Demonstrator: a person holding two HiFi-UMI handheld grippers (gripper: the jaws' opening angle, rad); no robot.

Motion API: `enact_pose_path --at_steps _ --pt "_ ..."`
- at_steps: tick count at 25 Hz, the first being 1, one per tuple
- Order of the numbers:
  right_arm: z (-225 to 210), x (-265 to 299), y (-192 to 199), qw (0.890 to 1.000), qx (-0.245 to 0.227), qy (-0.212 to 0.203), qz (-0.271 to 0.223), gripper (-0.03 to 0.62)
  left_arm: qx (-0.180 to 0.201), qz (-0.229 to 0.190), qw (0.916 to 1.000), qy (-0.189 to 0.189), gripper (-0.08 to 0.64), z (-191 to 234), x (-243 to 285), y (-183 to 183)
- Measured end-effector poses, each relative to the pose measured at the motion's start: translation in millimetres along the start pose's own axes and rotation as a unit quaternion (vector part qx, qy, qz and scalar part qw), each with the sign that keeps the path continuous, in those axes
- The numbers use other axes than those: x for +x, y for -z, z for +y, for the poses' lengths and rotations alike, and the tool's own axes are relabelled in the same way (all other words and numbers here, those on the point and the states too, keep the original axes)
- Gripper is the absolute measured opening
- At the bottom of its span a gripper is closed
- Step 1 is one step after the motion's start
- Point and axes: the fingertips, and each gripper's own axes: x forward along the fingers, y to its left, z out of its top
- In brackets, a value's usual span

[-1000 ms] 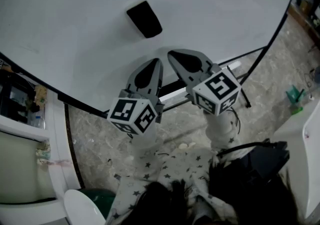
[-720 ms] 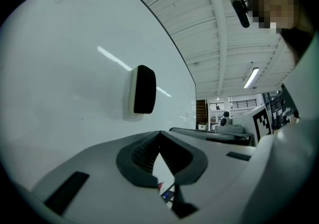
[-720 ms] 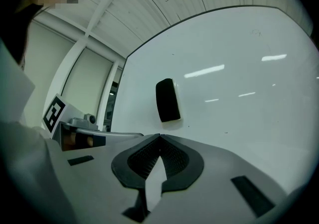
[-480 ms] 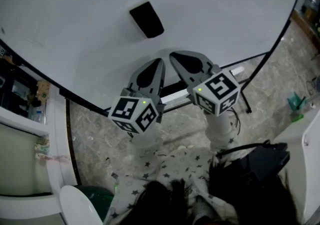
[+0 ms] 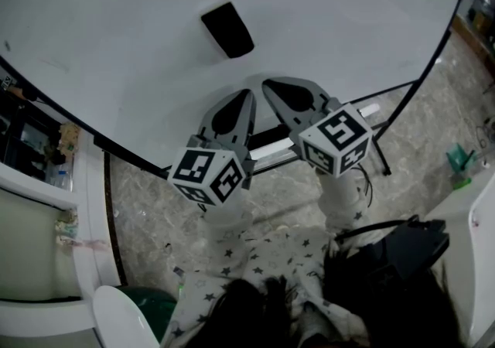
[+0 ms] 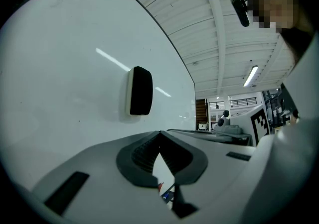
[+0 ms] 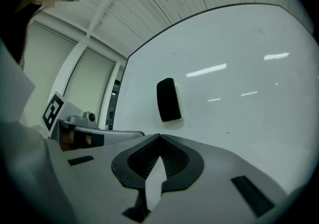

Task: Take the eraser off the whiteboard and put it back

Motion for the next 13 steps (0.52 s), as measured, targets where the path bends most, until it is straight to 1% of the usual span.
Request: enact_pose_path --at_steps 13 --pt "3.1 1.3 -6.2 1.000 0.000 -0.001 -0.002 0.008 0.004 -0.003 1.0000 -0.002 0.002 -0.1 -4.6 -6.8"
